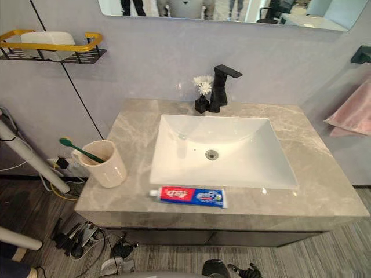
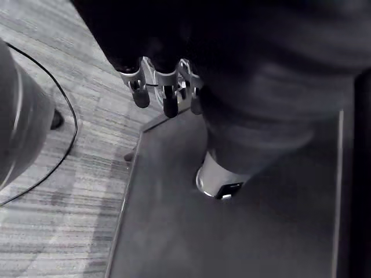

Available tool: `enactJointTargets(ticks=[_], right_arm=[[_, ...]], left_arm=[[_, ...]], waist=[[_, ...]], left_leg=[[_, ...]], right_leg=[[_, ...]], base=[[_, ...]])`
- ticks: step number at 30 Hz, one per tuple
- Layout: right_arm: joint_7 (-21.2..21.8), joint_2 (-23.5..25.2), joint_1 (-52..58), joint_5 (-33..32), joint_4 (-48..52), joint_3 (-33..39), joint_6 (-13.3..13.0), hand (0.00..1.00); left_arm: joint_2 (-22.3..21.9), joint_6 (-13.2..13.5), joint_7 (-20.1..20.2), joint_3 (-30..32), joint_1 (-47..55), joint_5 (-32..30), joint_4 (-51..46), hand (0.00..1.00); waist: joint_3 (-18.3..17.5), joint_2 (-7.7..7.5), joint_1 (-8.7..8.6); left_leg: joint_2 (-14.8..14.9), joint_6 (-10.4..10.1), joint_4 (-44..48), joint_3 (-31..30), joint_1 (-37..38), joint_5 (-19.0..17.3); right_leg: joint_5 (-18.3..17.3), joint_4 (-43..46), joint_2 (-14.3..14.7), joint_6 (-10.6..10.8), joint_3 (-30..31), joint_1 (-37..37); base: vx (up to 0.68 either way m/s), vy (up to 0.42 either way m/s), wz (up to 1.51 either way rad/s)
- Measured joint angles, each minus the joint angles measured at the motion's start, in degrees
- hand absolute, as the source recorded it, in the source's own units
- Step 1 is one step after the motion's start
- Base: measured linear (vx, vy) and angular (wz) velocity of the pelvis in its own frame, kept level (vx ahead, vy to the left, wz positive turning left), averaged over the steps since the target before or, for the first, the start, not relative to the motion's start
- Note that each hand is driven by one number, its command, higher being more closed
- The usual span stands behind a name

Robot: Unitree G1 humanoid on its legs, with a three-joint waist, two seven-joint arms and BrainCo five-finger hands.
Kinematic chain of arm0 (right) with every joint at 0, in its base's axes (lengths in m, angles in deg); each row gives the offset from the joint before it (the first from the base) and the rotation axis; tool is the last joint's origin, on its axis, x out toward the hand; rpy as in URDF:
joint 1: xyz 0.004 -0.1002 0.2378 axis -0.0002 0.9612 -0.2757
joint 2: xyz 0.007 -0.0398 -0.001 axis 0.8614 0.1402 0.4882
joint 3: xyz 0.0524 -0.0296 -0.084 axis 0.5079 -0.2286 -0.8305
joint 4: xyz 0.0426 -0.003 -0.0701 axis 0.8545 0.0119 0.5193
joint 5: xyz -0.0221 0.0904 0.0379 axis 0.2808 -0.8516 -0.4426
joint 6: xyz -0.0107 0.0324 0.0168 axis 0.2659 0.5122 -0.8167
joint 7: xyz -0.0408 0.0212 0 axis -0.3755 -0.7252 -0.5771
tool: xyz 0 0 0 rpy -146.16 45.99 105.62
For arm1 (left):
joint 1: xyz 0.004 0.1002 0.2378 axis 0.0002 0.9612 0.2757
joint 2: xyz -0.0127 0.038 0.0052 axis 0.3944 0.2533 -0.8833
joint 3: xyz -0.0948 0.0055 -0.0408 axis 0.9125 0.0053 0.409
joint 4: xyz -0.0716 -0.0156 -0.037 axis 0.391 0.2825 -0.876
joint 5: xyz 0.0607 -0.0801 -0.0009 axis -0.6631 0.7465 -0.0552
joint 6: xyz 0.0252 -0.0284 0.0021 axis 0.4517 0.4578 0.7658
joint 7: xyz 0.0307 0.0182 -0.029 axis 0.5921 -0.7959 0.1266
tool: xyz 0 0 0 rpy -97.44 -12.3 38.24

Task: Organize washtable

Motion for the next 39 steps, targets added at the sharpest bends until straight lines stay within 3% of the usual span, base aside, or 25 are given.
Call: enactJointTargets(ticks=[2, 4, 5, 6, 7, 9, 12, 14, 16, 18, 19, 20, 21, 22, 23, 25, 26, 28, 32, 37, 39], right_arm=[[-0.1, -0.1, 0.1, 0.0, -0.4, -0.4, -0.1, 0.00], [0.0, -0.9, 0.0, 0.0, -1.9, -0.4, 0.0, 0.00], [0.1, -1.4, -0.6, 0.0, -3.3, -0.6, 0.1, 0.00], [0.2, -1.6, -0.7, 0.0, -3.6, -0.6, 0.1, 0.00], [0.2, -2.6, -1.0, 0.0, -4.5, -0.6, 0.0, 0.00], [0.1, -3.7, -0.9, 0.0, -6.1, -0.3, 0.1, 0.00], [0.1, -3.7, -1.0, 0.0, -7.0, -0.3, 0.0, 0.00], [0.2, -3.1, -1.7, 0.0, -7.3, -0.3, 0.0, 0.00], [0.2, -3.0, -2.0, 0.0, -7.2, -0.9, 0.0, 0.00], [0.1, -3.1, -3.3, 0.0, -6.5, -1.5, 0.0, 0.00], [0.1, -2.6, -3.4, 0.0, -5.1, -1.4, -0.1, 0.00], [0.1, -1.8, -3.5, 0.0, -4.7, -1.2, -0.2, 0.00], [0.0, -1.7, -3.8, 0.0, -3.1, -0.7, -0.4, 0.00], [-0.1, -1.6, -3.7, 0.0, -2.3, -0.5, -0.4, 0.00], [-0.1, -1.6, -3.6, -0.5, -2.0, 0.0, -0.5, 0.00], [0.0, -1.8, -3.7, -0.6, -1.9, 1.2, -0.5, 0.00], [0.0, -0.4, -3.5, -0.6, -2.3, 1.7, -0.4, 0.00], [0.0, 0.2, -3.2, -0.6, -2.7, 1.7, -0.4, 0.00], [0.0, -0.5, -2.8, -0.3, -1.9, -0.1, -0.3, 0.00], [-0.1, -0.6, -2.1, -0.2, -1.1, -2.0, -0.4, 0.00], [-0.1, -1.1, -2.3, -0.2, -1.8, -2.9, -0.4, 0.00]], left_arm=[[0.7, 0.1, 0.1, -0.8, -0.1, 0.0, 0.0, 0.00], [1.7, 0.1, 0.1, -2.3, 0.0, 0.0, 0.6, 0.00], [2.5, 0.1, 0.1, -2.4, 0.1, 0.0, 0.9, 0.00], [3.1, 0.1, 0.1, -2.2, 0.0, 0.1, 1.2, 0.00], [3.2, 0.1, 0.1, -2.2, 0.5, 0.1, 1.8, 0.00], [2.6, 0.6, 0.2, -2.0, 1.2, 0.6, 2.3, 0.00], [2.3, 0.9, 0.2, 0.6, 2.4, 2.3, 2.9, 0.00], [2.1, 1.3, 0.2, 4.9, 2.4, 4.6, 3.7, 0.00], [1.6, 1.6, 0.2, 7.7, 2.2, 7.4, 3.5, 0.00], [0.6, 2.0, 0.3, 9.4, 2.4, 9.5, 3.2, 0.00], [0.9, 1.9, 0.5, 9.8, 2.4, 9.7, 3.2, 0.00], [0.7, 2.0, 0.9, 10.6, 2.1, 9.8, 3.1, 0.00], [-0.7, 2.0, 1.2, 12.4, 2.1, 10.2, 2.0, 0.00], [-1.4, 2.0, 1.2, 12.9, 2.5, 10.2, 2.1, 0.00], [-2.5, 2.0, 1.3, 13.0, 2.5, 10.1, 2.2, 0.00], [-2.8, 1.9, 1.4, 13.0, 2.4, 10.1, 2.2, 0.00], [-1.9, 2.0, 1.6, 13.0, 2.5, 10.1, 2.1, 0.00], [-0.4, 1.9, 1.6, 12.5, 2.4, 10.0, 2.4, 0.00], [0.4, 1.9, 1.5, 9.3, 2.2, 7.6, 2.7, 0.00], [1.4, 1.9, 1.6, 7.2, 2.0, 6.6, 2.7, 0.00], [1.5, 2.0, 1.8, 7.1, 2.2, 6.7, 3.1, 0.00]], waist=[[0.1, -0.34, 0.05], [0.1, 0.29, 0.20], [0.1, 0.20, 0.39], [0.0, 0.04, 0.53], [0.1, 1.37, 0.50], [0.0, 2.63, 0.99], [0.2, 1.97, 1.75], [1.3, 0.99, 2.14], [2.2, 0.55, 2.97], [2.8, 1.11, 3.30], [2.5, -0.69, 2.94], [2.8, -0.43, 3.09], [3.6, 0.05, 3.27], [3.3, 0.83, 3.12], [3.3, 2.04, 2.98], [2.9, 2.84, 3.07], [2.4, 1.04, 3.00], [1.9, -0.98, 2.85], [2.0, -0.60, 3.00], [1.4, -1.37, 3.03], [1.2, -1.53, 3.16]], left_leg=[[-1.0, 2.6, -2.9, 3.4, 0.7, 0.5], [-1.2, 3.0, -3.5, 5.1, 0.5, 1.1], [-1.5, 2.9, -3.5, 6.0, 0.4, 1.4], [-1.4, 2.7, -3.5, 6.2, 0.5, 1.6], [-0.8, 2.5, -4.0, 6.0, 0.0, 2.8], [-0.1, 2.2, -5.8, 5.9, -0.9, 4.0], [-0.4, 2.2, -9.7, 5.7, -0.9, 7.0], [-0.9, 1.9, -11.8, 4.2, -0.9, 9.5], [-0.6, 1.8, -10.2, 3.4, -1.8, 9.7], [-0.3, 1.3, -9.8, 2.5, -3.6, 10.9], [-0.6, 1.6, -10.7, 2.5, -3.0, 11.3], [0.1, 3.2, -6.2, 4.0, -4.0, 9.4], [1.9, 3.8, 4.5, 7.3, -4.9, 5.4], [2.7, 3.9, 7.4, 9.0, -3.7, 3.6], [2.7, 2.5, 4.4, 9.7, -1.5, 1.0], [1.6, 3.6, -0.2, 10.7, -0.4, -0.7], [-0.7, 4.0, -3.1, 11.2, -0.4, 0.9], [-3.7, 4.9, -5.7, 11.5, -0.3, 2.3], [-5.2, 5.7, -5.7, 13.4, 0.9, 2.2], [-4.9, 5.7, -6.9, 13.8, 0.6, 2.4], [-5.4, 5.6, -8.7, 14.1, 0.6, 3.6]], right_leg=[[-3.4, 6.3, -2.0, -0.3, -7.8, 0.2], [-6.8, 5.3, 0.0, 0.8, -10.2, 3.7], [-7.8, -0.3, 0.7, 1.7, -11.6, 6.4], [-7.0, -3.4, 1.4, 3.4, -11.5, 7.1], [-3.9, -8.0, 3.4, 3.0, -11.5, 8.5], [1.0, -16.2, 6.0, 2.5, -11.6, 10.6], [5.0, -22.2, 7.1, 1.9, -12.4, 11.8], [6.0, -23.5, 7.1, 1.2, -14.6, 12.6], [5.8, -22.4, 7.1, 0.7, -16.1, 12.2], [4.6, -19.3, 6.9, -0.3, -17.3, 10.7], [4.1, -19.1, 5.6, -1.0, -18.1, 9.7], [4.1, -18.6, 5.3, -1.1, -18.9, 9.4], [4.1, -17.5, 4.9, -1.2, -19.2, 9.5], [4.3, -17.5, 4.5, -0.9, -19.3, 9.9], [5.0, -17.7, 4.4, 0.2, -19.7, 10.0], [6.1, -18.4, 4.1, 1.2, -19.7, 9.9], [7.2, -19.4, 3.0, 1.3, -19.2, 9.4], [8.8, -19.3, 0.6, 0.5, -18.4, 8.2], [9.2, -17.4, -1.3, 0.8, -16.6, 7.4], [10.4, -18.2, -0.4, 0.6, -16.2, 6.4], [11.4, -21.0, 0.0, 1.6, -16.2, 6.5]], base=[[-0.13, 0.221, -0.55], [-0.13, 0.104, -0.51], [-0.12, 0.035, -0.52], [-0.10, -0.022, -0.39], [-0.12, -0.040, -0.25], [-0.12, -0.050, -0.15], [-0.08, -0.063, 0.08], [-0.10, -0.038, 0.46], [-0.12, 0.016, 0.33], [-0.18, -0.011, 0.30], [-0.14, 0.028, 0.29], [-0.13, 0.082, 0.29], [-0.15, 0.120, 0.26], [-0.19, 0.251, 0.31], [-0.15, 0.279, 0.27], [-0.11, 0.221, 0.11], [-0.07, 0.145, 0.07], [-0.08, 0.164, 0.07], [-0.03, 0.103, -0.16], [0.02, -0.015, -0.08], [0.04, -0.058, -0.12]])
